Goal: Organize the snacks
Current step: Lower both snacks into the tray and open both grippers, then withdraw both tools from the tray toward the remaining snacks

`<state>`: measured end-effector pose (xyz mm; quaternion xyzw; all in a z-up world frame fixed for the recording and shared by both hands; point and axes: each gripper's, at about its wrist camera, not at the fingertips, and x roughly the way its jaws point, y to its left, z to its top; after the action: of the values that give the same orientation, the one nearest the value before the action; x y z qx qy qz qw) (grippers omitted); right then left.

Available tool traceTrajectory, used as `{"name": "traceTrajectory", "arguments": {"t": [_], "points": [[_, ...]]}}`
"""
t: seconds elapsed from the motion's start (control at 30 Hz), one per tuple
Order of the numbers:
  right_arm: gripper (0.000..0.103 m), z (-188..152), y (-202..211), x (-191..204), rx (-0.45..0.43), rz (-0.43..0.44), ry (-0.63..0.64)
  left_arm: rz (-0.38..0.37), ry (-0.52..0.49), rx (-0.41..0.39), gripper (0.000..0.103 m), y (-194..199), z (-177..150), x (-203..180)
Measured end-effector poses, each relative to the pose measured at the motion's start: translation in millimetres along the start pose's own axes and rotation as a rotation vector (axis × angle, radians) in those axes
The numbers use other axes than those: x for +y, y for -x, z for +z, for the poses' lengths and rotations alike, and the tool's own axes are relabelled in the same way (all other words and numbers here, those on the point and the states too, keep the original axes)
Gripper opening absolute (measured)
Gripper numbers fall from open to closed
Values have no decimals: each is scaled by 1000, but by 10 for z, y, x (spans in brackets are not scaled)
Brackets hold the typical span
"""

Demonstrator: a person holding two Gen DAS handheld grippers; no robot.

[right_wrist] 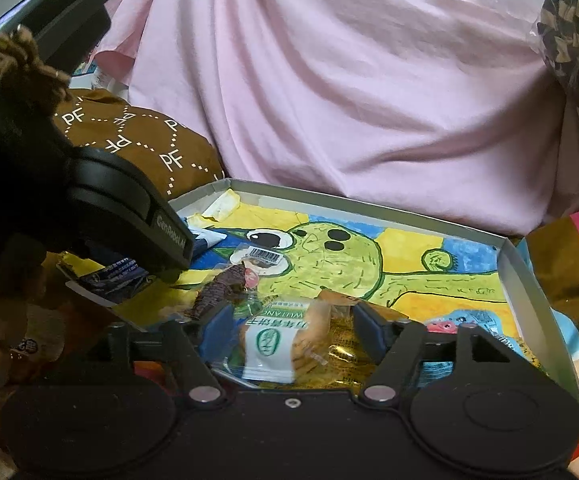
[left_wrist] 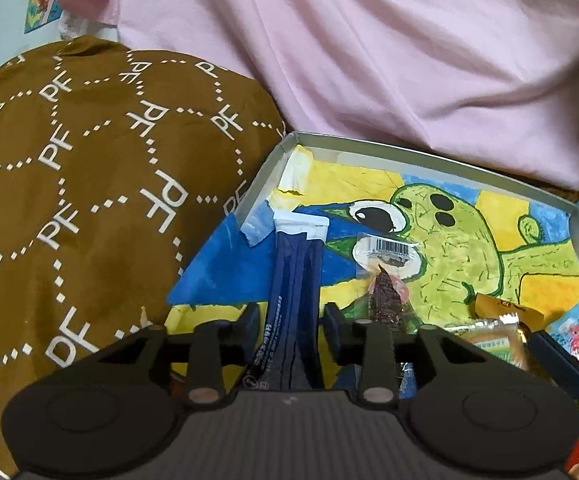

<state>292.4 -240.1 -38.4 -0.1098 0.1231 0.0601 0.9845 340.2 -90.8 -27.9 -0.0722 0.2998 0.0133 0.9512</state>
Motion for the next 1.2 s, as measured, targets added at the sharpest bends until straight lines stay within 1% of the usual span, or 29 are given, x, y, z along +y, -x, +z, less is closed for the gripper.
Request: {"name": "traceTrajectory", "arguments": {"t": [0.07, 0.13, 0.17, 0.23, 0.27, 0.33, 0.43, 0.47, 0.53, 0.63, 0.83, 1.03, 1.2], "points": [[81, 18, 46, 3, -5, -1, 4, -1, 32, -5, 47, 38, 11, 31], [87, 46, 102, 1, -14, -10, 4, -3, 54, -13, 58, 96, 16, 60], [89, 62, 134, -5, -19, -11, 1, -5, 60, -21, 61, 134, 19, 71], [94, 99, 201, -26, -19, -11, -14, -8, 66, -37, 70, 220, 30, 84], [94, 116, 234, -37, -20, -11, -22, -9, 68, -46, 72, 265, 35, 90], [98, 156, 310, -53, -24, -17, -33, -9, 78, -65, 82, 376, 51, 108], [102, 221, 467, -78, -35, -44, -49, -15, 89, -92, 89, 554, 72, 142], [102, 241, 525, -82, -40, -53, -52, -17, 89, -100, 91, 613, 84, 154], [102, 280, 655, -87, -45, -74, -53, -17, 91, -117, 96, 754, 92, 181], [102, 329, 866, -84, -54, -89, -59, -19, 104, -148, 98, 972, 67, 236], [102, 394, 1309, -54, -72, -110, -80, -14, 114, -183, 102, 1407, -52, 373], [102, 393, 1780, -63, -87, -146, -130, -16, 133, -190, 102, 1786, -247, 528], [102, 314, 2135, -79, -80, -184, -146, 8, 144, -211, 102, 2083, -445, 688]]}}
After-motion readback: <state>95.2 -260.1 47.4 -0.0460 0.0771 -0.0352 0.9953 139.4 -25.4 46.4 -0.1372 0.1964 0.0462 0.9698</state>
